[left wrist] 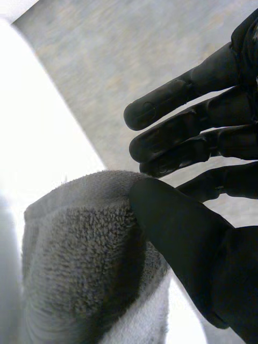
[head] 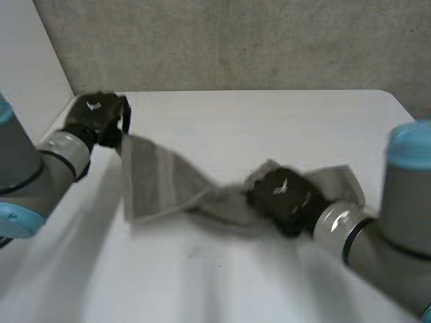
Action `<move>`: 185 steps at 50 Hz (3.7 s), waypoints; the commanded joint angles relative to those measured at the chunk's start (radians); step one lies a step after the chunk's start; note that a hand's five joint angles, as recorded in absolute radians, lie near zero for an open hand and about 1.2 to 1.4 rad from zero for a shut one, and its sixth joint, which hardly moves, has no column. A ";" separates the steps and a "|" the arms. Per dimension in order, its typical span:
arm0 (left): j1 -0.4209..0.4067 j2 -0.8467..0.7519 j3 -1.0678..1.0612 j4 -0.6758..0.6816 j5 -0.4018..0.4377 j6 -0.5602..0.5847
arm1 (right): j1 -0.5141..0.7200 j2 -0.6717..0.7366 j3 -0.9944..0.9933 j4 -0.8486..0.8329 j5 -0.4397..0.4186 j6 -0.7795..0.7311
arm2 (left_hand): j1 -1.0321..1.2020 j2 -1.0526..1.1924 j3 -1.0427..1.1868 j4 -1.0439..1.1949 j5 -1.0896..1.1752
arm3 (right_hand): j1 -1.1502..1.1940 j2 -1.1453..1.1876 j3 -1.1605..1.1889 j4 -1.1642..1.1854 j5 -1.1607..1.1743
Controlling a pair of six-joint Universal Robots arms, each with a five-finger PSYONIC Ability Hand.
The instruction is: Fold the towel.
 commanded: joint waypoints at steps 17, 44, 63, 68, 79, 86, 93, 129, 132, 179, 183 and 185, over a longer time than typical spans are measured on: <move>-0.038 0.168 -0.207 -0.148 -0.004 -0.010 | -0.172 -0.048 -0.024 0.001 -0.014 0.190 | -0.581 -0.628 -0.627 -0.628 -0.612 | -0.596 -0.754 -0.755 -0.756 -0.774; -0.351 -0.041 -0.181 -0.145 -0.151 -0.323 | -0.276 -0.040 0.030 -0.014 -0.072 0.201 | -0.457 -0.504 -0.504 -0.504 -0.488 | -0.584 -0.742 -0.743 -0.745 -0.763; -0.406 -0.150 -0.137 -0.143 -0.172 -0.321 | -0.250 0.161 -0.197 -0.017 -0.075 0.173 | -0.067 -0.114 -0.113 -0.114 -0.098 | -0.597 -0.756 -0.757 -0.758 -0.776; -0.413 -0.095 -0.169 -0.140 -0.208 -0.311 | -0.166 0.340 -0.440 0.050 -0.081 0.066 | 0.226 0.179 0.179 0.179 0.195 | -0.597 -0.756 -0.757 -0.758 -0.776; -0.402 -0.055 -0.174 -0.146 -0.234 -0.298 | -0.117 0.616 -0.769 0.266 -0.151 -0.025 | 0.226 0.179 0.180 0.179 0.195 | -0.597 -0.756 -0.757 -0.758 -0.776; -0.393 -0.055 -0.128 -0.146 -0.232 -0.184 | -0.101 0.672 -0.857 0.355 -0.159 -0.031 | 0.226 0.179 0.180 0.179 0.195 | 0.123 -0.035 -0.036 -0.037 -0.055; -0.328 -0.058 0.087 -0.119 -0.231 0.073 | -0.101 0.670 -1.121 0.312 -0.107 -0.037 | 0.226 0.179 0.180 0.179 0.195 | 0.624 0.466 0.465 0.464 0.446; -0.215 0.048 -0.277 0.067 -0.103 0.219 | -0.112 0.225 -0.236 -0.067 -0.018 0.081 | 0.226 0.179 0.180 0.179 0.195 | 0.624 0.466 0.465 0.464 0.446; -0.224 0.062 -0.334 0.059 -0.103 0.219 | -0.115 0.224 -0.220 0.013 -0.058 0.083 | 0.226 0.179 0.180 0.179 0.195 | 0.624 0.466 0.465 0.464 0.446; -0.327 0.406 -0.632 -0.010 -0.102 0.228 | -0.064 0.587 -0.639 0.105 -0.245 -0.500 | 0.226 0.179 0.180 0.179 0.195 | -0.261 -0.419 -0.420 -0.422 -0.440; -0.322 0.402 -0.632 -0.008 -0.102 0.228 | -0.064 0.618 -0.642 0.105 -0.236 -0.512 | 0.226 0.179 0.180 0.179 0.195 | -0.241 -0.399 -0.400 -0.401 -0.419; -0.321 0.401 -0.631 -0.008 -0.102 0.228 | -0.064 0.626 -0.642 0.105 -0.234 -0.514 | 0.226 0.179 0.180 0.179 0.195 | -0.229 -0.387 -0.388 -0.390 -0.408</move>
